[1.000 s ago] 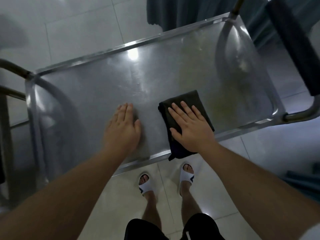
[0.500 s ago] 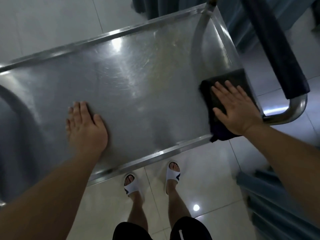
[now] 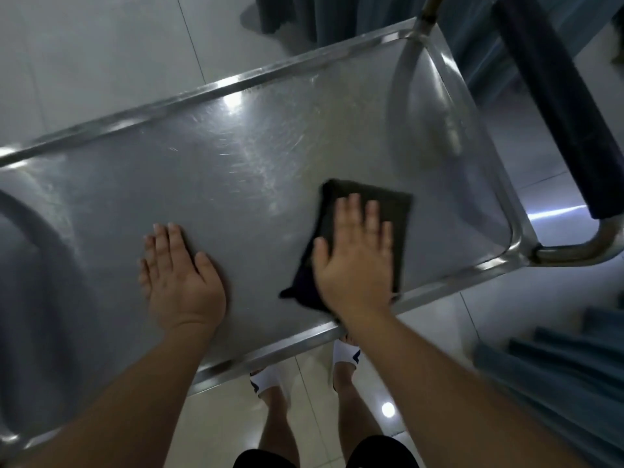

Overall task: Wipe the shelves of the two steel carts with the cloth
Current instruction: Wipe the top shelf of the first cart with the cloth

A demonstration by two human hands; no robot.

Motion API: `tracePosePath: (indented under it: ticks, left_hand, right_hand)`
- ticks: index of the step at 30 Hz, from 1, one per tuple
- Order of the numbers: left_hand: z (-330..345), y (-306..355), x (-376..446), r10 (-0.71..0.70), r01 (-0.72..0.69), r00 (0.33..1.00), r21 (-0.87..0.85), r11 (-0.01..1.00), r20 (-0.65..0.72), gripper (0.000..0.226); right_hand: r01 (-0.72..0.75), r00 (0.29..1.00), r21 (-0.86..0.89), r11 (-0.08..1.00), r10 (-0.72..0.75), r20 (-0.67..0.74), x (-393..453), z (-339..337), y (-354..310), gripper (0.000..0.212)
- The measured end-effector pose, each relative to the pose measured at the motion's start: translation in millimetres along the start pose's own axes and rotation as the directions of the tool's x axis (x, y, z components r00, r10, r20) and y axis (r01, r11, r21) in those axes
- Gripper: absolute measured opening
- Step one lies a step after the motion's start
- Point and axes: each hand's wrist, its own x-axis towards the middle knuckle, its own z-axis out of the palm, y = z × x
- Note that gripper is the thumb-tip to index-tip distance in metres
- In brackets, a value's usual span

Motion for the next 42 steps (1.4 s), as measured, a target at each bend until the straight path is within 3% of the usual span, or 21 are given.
tracePosePath:
  ticks: [2, 3, 6, 8, 10, 13, 16, 18, 21, 23, 25, 30, 32, 33, 34, 35, 36, 37, 38, 40, 42]
  left_hand:
    - [0.1, -0.6, -0.8, 0.002, -0.002, 1.000, 0.009, 1.000, 0.006, 0.072]
    - [0.3, -0.8, 0.0, 0.007, -0.007, 1.000, 0.016, 1.000, 0.008, 0.072]
    - [-0.4, 0.8, -0.4, 0.006, -0.006, 1.000, -0.001, 1.000, 0.009, 0.068]
    - [-0.2, 1.0, -1.2, -0.005, 0.005, 1.000, 0.002, 1.000, 0.006, 0.067]
    - [0.5, -2.3, -1.2, 0.004, -0.004, 1.000, 0.012, 1.000, 0.021, 0.069]
    - [1.3, -3.3, -0.9, 0.010, -0.010, 0.999, 0.017, 1.000, 0.031, 0.071]
    - [-1.4, -0.7, -2.2, 0.007, -0.007, 1.000, 0.018, 1.000, 0.028, 0.071]
    - [-3.2, 1.1, -2.1, 0.008, -0.008, 0.999, 0.016, 1.000, 0.033, 0.071]
    - [-4.2, 3.0, -2.6, -0.003, 0.002, 0.999, 0.017, 1.000, 0.034, 0.072]
    - [-4.5, 3.7, -1.9, -0.002, 0.002, 1.000, 0.016, 1.000, 0.030, 0.072]
    - [-4.7, 3.9, -1.4, -0.002, 0.002, 0.999, 0.016, 1.000, 0.033, 0.073]
    - [-4.1, 1.3, -0.2, -0.005, 0.004, 0.999, 0.032, 0.999, 0.038, 0.075]
    - [-3.3, 1.0, 0.2, -0.008, 0.006, 0.999, 0.036, 0.999, 0.037, 0.075]
    - [-2.7, 0.9, 0.6, -0.014, 0.013, 0.999, 0.030, 0.999, 0.030, 0.075]
    - [-2.0, 1.3, 0.8, -0.018, 0.018, 1.000, 0.021, 1.000, 0.024, 0.075]
    - [-1.8, 2.0, 0.3, -0.019, 0.018, 1.000, 0.019, 1.000, 0.021, 0.075]
    - [-1.8, 2.8, -0.5, -0.016, 0.015, 1.000, 0.026, 1.000, 0.022, 0.075]
    - [-1.9, 2.8, -1.3, -0.009, 0.008, 1.000, 0.036, 0.999, 0.028, 0.075]
    - [-2.3, 2.3, -1.6, -0.001, 0.000, 0.999, 0.040, 0.999, 0.035, 0.075]
    - [-2.9, 1.1, -2.1, 0.005, -0.006, 0.999, 0.038, 0.999, 0.038, 0.075]
    - [-3.0, 1.2, -2.9, 0.009, -0.010, 0.999, 0.043, 0.999, 0.032, 0.075]
  right_hand:
    - [0.273, 0.959, 0.014, 0.962, -0.273, 0.077, 2.6, 10.6, -33.4, 0.074]
    - [0.449, 0.887, 0.002, 0.894, -0.446, 0.121, 9.9, 12.6, -44.1, 0.073]
    - [0.852, 0.511, -0.043, 0.521, -0.811, 0.286, 46.5, 9.5, -56.8, 0.070]
    - [0.917, 0.385, -0.027, 0.397, -0.868, 0.315, 71.9, 6.3, -55.7, 0.069]
    - [0.906, 0.407, -0.008, 0.423, -0.867, 0.289, 90.1, 0.8, -42.3, 0.070]
    - [0.792, 0.602, -0.051, 0.608, -0.765, 0.229, 125.0, -16.4, 6.4, 0.073]
    - [0.529, 0.844, -0.122, 0.840, -0.505, 0.180, 165.8, -46.2, 85.6, 0.075]
    - [0.287, 0.955, -0.144, 0.947, -0.271, 0.118, 177.4, -63.1, 131.3, 0.075]
    - [-0.031, 1.000, -0.103, 0.994, 0.031, 0.002, 174.9, -61.1, 135.6, 0.072]
    - [-0.274, 0.960, -0.038, 0.961, 0.271, -0.067, 169.2, -47.5, 94.5, 0.075]
    - [-0.389, 0.917, 0.037, 0.921, 0.390, -0.085, 161.3, -32.7, 41.9, 0.077]
    - [-0.262, 0.963, 0.066, 0.963, 0.265, -0.041, 132.6, 0.9, -100.4, 0.076]
    - [-0.019, 1.000, 0.059, 0.998, 0.018, 0.017, 127.0, 10.5, -146.8, 0.076]
    - [0.210, 0.975, 0.047, 0.977, -0.213, 0.069, 125.5, 14.5, -163.5, 0.077]
    - [0.472, 0.871, 0.025, 0.881, -0.470, 0.143, 126.1, 16.7, -172.9, 0.077]
    - [0.690, 0.705, 0.002, 0.724, -0.673, 0.222, 130.1, 18.1, -174.9, 0.076]
    - [0.829, 0.538, -0.007, 0.560, -0.793, 0.284, 138.1, 18.0, -171.0, 0.074]
    - [0.897, 0.421, -0.007, 0.442, -0.849, 0.320, 147.8, 15.9, -163.0, 0.073]
    - [0.923, 0.365, -0.009, 0.384, -0.869, 0.334, 158.6, 11.8, -151.6, 0.073]
    - [0.914, 0.390, -0.022, 0.406, -0.861, 0.327, 182.0, -0.1, -118.5, 0.074]
    - [0.849, 0.521, -0.066, 0.525, -0.806, 0.281, 208.1, -14.8, -73.8, 0.075]
